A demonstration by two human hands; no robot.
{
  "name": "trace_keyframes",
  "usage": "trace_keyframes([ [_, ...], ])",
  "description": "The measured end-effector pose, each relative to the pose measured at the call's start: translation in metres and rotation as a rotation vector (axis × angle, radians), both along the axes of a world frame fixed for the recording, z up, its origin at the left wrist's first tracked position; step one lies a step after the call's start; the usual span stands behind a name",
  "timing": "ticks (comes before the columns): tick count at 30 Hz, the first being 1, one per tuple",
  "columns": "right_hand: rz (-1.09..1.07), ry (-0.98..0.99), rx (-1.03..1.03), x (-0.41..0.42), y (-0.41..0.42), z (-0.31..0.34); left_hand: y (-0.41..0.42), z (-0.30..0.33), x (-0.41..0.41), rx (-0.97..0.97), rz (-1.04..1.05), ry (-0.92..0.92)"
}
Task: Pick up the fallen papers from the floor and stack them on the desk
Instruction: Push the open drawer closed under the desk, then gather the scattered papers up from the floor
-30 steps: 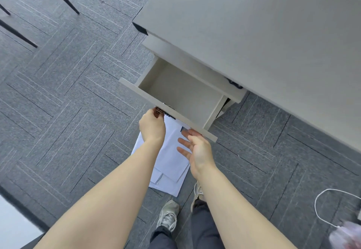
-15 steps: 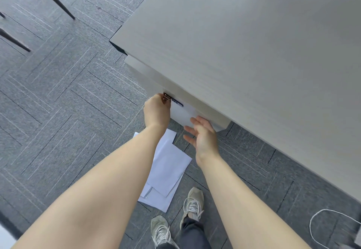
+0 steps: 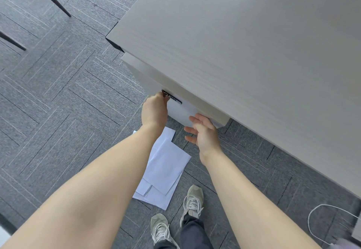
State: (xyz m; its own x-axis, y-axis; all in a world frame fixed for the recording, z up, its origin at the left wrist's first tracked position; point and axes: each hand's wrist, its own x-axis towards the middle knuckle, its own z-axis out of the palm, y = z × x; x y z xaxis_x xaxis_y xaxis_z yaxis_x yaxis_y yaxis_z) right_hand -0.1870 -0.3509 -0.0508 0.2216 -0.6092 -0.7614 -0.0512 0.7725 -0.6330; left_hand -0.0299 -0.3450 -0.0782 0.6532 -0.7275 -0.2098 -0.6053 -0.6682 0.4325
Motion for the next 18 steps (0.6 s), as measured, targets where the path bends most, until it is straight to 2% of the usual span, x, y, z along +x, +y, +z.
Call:
trace_keyframes([
  [2,-0.003,0.002,-0.007,0.001,0.001,-0.001,0.001,-0.003,0.003,-0.002,0.01,0.045],
  [7,-0.005,0.039,-0.038,0.006,0.004,-0.001,0.004,-0.006,0.016,-0.06,0.07,0.345],
  [11,-0.021,0.114,-0.075,0.019,0.019,0.006,0.025,0.012,0.026,-0.001,0.036,0.454],
  [14,0.011,0.22,-0.08,0.026,0.05,0.008,0.089,0.011,0.046,0.033,0.08,0.484],
  [18,0.077,0.362,-0.02,0.037,0.116,-0.015,0.205,-0.037,0.089,0.245,0.089,0.554],
])
